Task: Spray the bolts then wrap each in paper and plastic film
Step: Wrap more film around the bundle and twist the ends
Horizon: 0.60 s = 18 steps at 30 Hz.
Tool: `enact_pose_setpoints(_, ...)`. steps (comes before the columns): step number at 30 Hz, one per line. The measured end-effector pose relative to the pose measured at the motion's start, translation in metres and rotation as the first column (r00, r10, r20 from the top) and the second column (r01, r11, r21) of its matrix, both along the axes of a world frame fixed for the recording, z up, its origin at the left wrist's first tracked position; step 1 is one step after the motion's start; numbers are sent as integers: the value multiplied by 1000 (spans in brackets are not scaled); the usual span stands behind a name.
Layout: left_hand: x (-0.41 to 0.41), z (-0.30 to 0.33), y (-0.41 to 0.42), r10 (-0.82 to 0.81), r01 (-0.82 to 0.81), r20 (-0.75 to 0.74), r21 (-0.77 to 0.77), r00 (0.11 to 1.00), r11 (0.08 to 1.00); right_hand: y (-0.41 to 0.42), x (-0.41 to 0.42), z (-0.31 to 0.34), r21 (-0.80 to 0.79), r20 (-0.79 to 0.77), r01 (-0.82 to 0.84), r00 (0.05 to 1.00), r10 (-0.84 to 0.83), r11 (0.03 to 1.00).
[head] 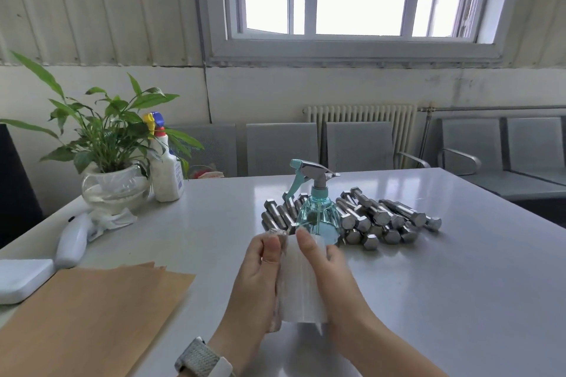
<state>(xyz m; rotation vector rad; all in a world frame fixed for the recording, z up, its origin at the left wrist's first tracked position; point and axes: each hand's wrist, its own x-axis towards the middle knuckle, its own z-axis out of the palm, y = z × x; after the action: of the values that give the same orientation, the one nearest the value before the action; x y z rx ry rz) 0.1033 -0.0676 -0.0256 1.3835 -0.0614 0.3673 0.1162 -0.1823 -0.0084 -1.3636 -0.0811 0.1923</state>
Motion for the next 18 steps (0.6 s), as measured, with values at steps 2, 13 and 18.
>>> enact_pose_setpoints(2, 3, -3, 3, 26, -26, 14, 41, 1000, 999, -3, -1, 0, 107, -90, -191, 975, 201, 976)
enact_pose_setpoints(13, 3, 3, 5, 120, -122, -40, -52, 992, 991, 1, -1, -1, -135, 218, -36, 974, 65, 990)
enact_pose_setpoints(18, -4, 0, 0, -52, 24, -94, -286, 994, 958, 3, -5, -2, -299, 279, 192, 954, -107, 935)
